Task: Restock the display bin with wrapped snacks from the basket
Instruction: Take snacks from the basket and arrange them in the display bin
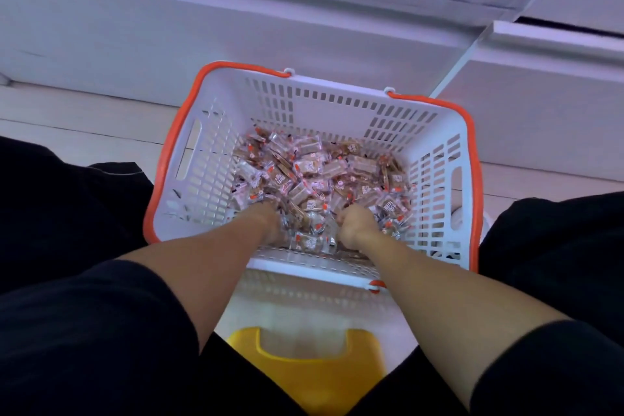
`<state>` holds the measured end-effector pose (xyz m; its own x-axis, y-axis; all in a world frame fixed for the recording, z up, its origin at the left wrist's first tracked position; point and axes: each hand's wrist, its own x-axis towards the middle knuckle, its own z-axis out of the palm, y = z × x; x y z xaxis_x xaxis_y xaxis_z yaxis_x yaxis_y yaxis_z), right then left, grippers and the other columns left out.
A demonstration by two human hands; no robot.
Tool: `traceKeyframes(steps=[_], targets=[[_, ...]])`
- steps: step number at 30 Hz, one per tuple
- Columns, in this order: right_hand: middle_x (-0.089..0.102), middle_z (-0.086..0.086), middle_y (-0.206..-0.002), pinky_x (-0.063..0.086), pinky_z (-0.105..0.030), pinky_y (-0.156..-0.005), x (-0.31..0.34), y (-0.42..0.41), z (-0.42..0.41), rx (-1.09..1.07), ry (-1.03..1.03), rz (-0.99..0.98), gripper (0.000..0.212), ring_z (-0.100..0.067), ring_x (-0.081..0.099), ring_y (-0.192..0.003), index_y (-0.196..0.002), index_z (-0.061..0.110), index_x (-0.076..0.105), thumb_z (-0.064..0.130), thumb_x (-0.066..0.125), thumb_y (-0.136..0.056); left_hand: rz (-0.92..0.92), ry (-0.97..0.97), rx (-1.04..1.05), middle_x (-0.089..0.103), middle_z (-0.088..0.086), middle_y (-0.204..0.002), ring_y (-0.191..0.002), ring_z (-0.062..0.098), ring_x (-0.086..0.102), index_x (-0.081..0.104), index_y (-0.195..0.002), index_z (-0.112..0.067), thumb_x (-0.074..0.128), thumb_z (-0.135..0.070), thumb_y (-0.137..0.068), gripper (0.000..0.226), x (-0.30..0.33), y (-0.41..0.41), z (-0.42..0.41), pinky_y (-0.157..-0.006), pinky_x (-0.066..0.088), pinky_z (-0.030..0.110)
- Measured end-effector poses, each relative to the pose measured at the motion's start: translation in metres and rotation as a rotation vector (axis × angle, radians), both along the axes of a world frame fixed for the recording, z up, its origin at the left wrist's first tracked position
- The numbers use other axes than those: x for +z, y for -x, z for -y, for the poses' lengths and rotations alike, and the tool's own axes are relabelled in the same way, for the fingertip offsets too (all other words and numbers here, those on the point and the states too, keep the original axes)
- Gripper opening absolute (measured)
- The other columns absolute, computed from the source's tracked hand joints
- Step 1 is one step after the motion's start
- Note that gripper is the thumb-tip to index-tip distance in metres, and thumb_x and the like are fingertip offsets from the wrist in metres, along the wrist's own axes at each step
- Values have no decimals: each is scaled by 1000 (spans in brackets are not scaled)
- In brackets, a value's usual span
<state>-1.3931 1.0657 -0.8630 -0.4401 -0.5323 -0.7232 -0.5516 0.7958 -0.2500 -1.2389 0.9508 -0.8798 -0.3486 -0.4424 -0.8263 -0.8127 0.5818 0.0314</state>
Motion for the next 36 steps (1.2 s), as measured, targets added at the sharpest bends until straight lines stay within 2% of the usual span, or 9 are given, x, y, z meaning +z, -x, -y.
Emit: traceKeyframes(steps=[3, 5, 8, 13, 18, 23, 27, 32, 36], targets=[[52, -4, -69, 55, -28, -65, -3, 9, -1, -239, 115, 121, 32, -20, 58, -74, -61, 12, 55, -5, 70, -83, -107, -59, 119, 43, 13, -144, -128, 32, 48, 38, -144, -9, 65, -41, -91, 67, -1, 1, -2, -108, 42, 42], [55, 0, -80, 56, -25, -62, 0, 12, 3, -398, 181, 232, 20, -20, 63, -83, -84, 13, 67, -4, 76, -80, -146, -108, 190, 35, 16, -149, -132, 35, 44, 28, -150, -10, 66, -39, -91, 76, 1, 3, -4, -110, 40, 42], [61, 0, -93, 58, -27, -58, 4, 15, 7, -561, 211, 377, 34, -20, 68, -87, -92, 21, 63, -6, 78, -77, -122, -159, 300, 41, 18, -145, -127, 36, 49, 18, -151, -7, 73, -23, -88, 86, 1, 6, -5, -102, 46, 38], [73, -6, -96, 57, -32, -59, 8, 14, 13, -808, 188, 598, 51, -18, 71, -83, -120, 12, 62, -8, 77, -75, -150, -104, 308, 62, 15, -124, -104, 28, 66, 48, -136, -2, 61, -9, -91, 47, 0, 3, -2, -77, 54, 30], [73, -7, -103, 53, -39, -92, 3, 20, 10, -909, 143, 661, 46, -19, 69, -95, -110, 23, 65, -9, 73, -79, -194, -223, 184, 48, 12, -142, -124, 31, 51, 38, -148, -17, 73, -10, -84, 74, -3, 5, -5, -105, 45, 40], [69, -9, -107, 57, -36, -87, 5, 23, 8, -924, 106, 738, 20, -20, 66, -100, -104, 5, 64, -5, 68, -86, -241, -166, 264, 62, 13, -115, -101, 27, 60, 55, -128, -5, 74, -12, -84, 48, -4, 5, -4, -95, 52, 39], [68, -11, -113, 53, -35, -98, 24, 29, 17, -825, 119, 819, 27, -22, 64, -109, -110, 1, 62, -11, 64, -86, -325, -397, 721, 63, 10, -74, -63, 20, 58, 62, -91, -2, 73, -14, -87, 17, 3, 0, 8, -71, 56, 37], [77, -10, -92, 62, -38, -75, 81, 47, 41, -544, 195, 994, 48, -23, 75, -85, -120, 9, 65, -12, 68, -77, -533, -725, 1059, 69, 16, -102, -88, 21, 70, 64, -100, 1, 69, -9, -88, 16, 45, 6, 35, -76, 60, 28], [75, -12, -97, 63, -35, -73, 124, 53, 54, -404, 384, 904, 48, -23, 74, -85, -124, 3, 64, -14, 68, -80, -802, -820, 1148, 69, 12, -93, -75, 16, 69, 65, -92, -4, 69, -6, -85, 8, 90, 16, 42, -61, 58, 24]])
